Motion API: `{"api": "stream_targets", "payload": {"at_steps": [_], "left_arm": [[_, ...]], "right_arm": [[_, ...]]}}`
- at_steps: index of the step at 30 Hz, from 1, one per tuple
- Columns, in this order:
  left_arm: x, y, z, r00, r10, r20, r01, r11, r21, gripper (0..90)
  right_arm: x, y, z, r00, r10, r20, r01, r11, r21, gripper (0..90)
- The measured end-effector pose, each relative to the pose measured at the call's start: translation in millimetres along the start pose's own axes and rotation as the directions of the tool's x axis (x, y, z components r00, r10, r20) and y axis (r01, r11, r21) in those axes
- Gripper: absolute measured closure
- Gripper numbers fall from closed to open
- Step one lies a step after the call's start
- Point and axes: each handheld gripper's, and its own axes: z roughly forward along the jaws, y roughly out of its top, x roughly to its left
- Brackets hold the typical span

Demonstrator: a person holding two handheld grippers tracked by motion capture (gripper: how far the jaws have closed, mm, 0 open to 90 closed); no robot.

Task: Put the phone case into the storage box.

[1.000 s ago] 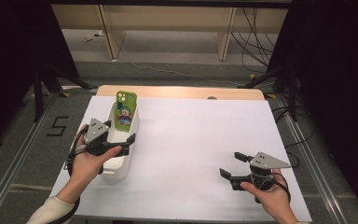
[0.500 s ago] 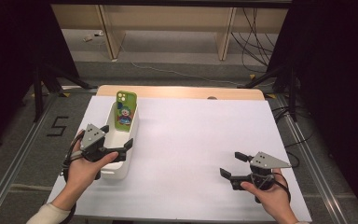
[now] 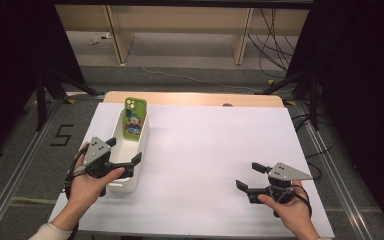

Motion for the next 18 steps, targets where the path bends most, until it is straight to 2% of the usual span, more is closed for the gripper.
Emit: {"api": "stream_targets", "payload": {"at_steps": [18], "left_arm": [[-0.4,-4.4,-2.2,0.9999,0.004,0.014,-0.004,1.0,0.0,3.8]], "right_arm": [[-0.2,0.2,-0.5,1.0,-0.001,0.0,0.001,1.0,0.001,15.1]]}}
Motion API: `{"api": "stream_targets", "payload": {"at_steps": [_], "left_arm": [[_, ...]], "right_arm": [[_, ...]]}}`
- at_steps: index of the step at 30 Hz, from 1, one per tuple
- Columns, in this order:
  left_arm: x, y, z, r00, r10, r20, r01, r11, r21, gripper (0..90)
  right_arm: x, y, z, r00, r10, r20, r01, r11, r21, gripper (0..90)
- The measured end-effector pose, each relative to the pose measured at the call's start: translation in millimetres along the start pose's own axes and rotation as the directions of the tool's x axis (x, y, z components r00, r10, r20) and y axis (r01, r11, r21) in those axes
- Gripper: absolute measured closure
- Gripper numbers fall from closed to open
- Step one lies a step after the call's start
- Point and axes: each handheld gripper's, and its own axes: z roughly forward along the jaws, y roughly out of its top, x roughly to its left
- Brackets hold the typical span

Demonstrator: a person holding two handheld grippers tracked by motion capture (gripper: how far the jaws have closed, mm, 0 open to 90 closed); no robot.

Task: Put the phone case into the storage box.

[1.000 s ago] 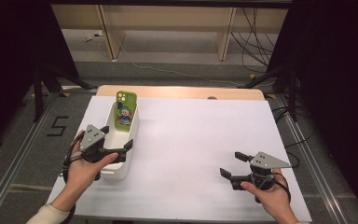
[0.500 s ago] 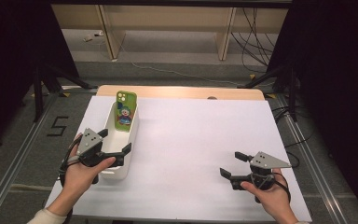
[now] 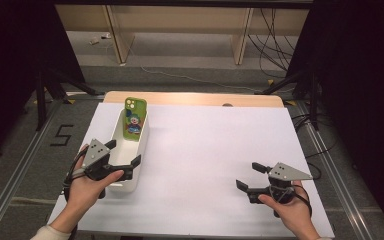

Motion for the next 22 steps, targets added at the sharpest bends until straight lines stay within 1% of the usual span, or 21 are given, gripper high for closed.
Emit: {"api": "stream_targets", "payload": {"at_steps": [22], "left_arm": [[-3.3,-2.7,2.4,0.9999,-0.003,0.014,0.003,1.0,0.004,4.3]], "right_arm": [[-0.8,-0.1,0.1,1.0,0.007,0.001,-0.007,1.0,-0.001,15.1]]}}
